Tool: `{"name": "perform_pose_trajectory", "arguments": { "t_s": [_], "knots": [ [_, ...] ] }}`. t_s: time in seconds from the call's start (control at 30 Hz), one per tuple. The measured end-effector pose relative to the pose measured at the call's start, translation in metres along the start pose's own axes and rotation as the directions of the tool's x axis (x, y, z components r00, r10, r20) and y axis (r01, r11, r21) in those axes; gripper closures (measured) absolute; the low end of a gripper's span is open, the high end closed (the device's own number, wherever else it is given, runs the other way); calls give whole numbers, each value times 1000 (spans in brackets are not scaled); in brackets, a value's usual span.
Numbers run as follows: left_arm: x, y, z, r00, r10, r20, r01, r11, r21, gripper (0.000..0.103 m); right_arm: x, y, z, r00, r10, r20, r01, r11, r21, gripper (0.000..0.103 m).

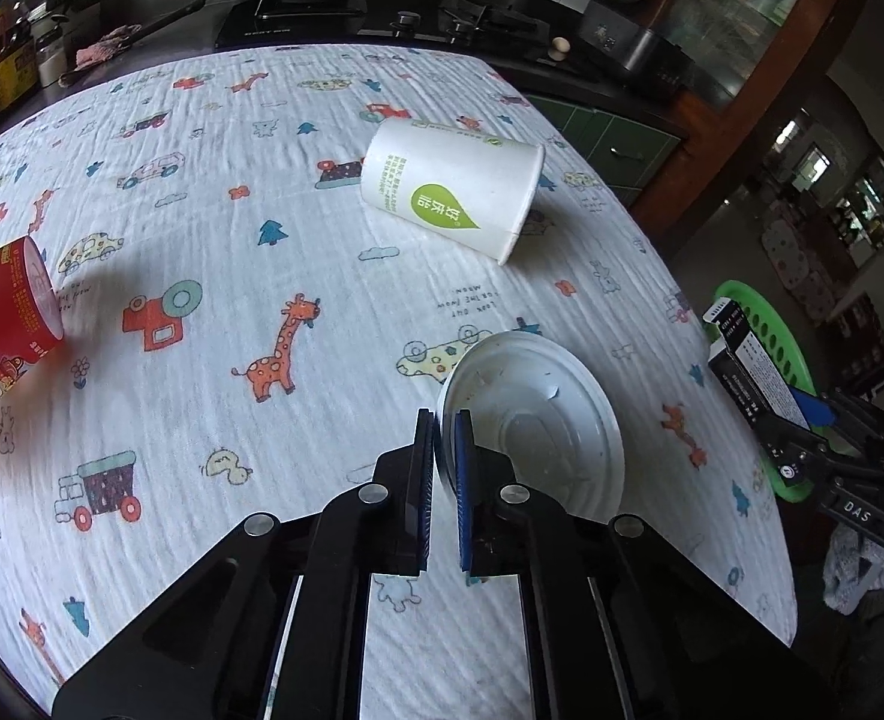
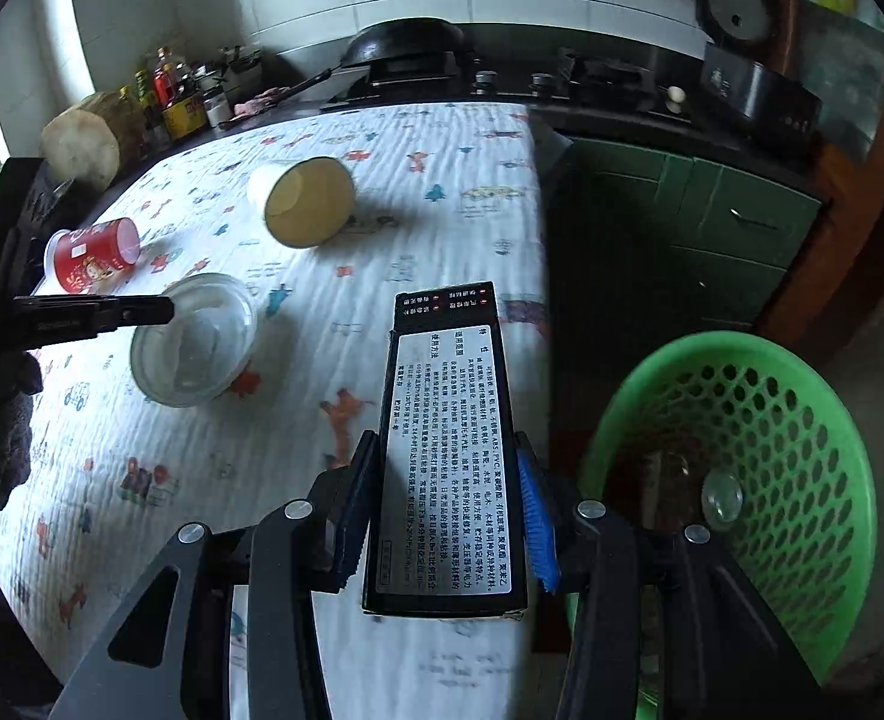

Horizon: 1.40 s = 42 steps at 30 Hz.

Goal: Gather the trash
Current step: 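Carry the lid and box to the green basket and release both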

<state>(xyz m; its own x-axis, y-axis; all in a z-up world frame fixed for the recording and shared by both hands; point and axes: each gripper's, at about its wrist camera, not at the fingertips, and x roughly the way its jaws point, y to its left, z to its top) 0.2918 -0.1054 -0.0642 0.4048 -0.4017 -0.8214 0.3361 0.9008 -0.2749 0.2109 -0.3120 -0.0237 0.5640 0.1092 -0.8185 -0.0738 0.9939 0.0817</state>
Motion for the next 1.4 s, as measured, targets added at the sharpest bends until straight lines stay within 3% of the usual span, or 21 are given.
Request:
{"name": "perform_pose_trajectory", "arguments": {
  "t_s": [0.33, 0.6, 0.87, 1.07, 1.17, 1.4],
  "knots": [
    [-10, -62, 7, 997, -74, 18, 72, 994, 84, 98, -25, -109, -39, 980, -196, -38, 200, 959, 202, 61],
    [-2, -121, 11, 990, -140, -2, 139, 979, 151, 98, -26, -160, -67, 968, -240, -76, 252, 914, 317, 60],
    [1, -172, 17, 980, -197, -15, 196, 961, 193, 98, -23, -176, -74, 963, -258, -82, 271, 897, 349, 57],
    [12, -211, 20, 974, -222, -37, 224, 949, 224, 98, -41, -176, -77, 967, -254, -29, 247, 899, 362, 53],
    [21, -228, 19, 972, -227, -53, 233, 944, 232, 98, -57, -170, -81, 964, -266, 7, 246, 903, 351, 43],
    [54, -268, 18, 965, -243, -97, 259, 937, 235, 98, -93, -152, -92, 955, -285, 81, 247, 917, 313, 34]
  ]
}}
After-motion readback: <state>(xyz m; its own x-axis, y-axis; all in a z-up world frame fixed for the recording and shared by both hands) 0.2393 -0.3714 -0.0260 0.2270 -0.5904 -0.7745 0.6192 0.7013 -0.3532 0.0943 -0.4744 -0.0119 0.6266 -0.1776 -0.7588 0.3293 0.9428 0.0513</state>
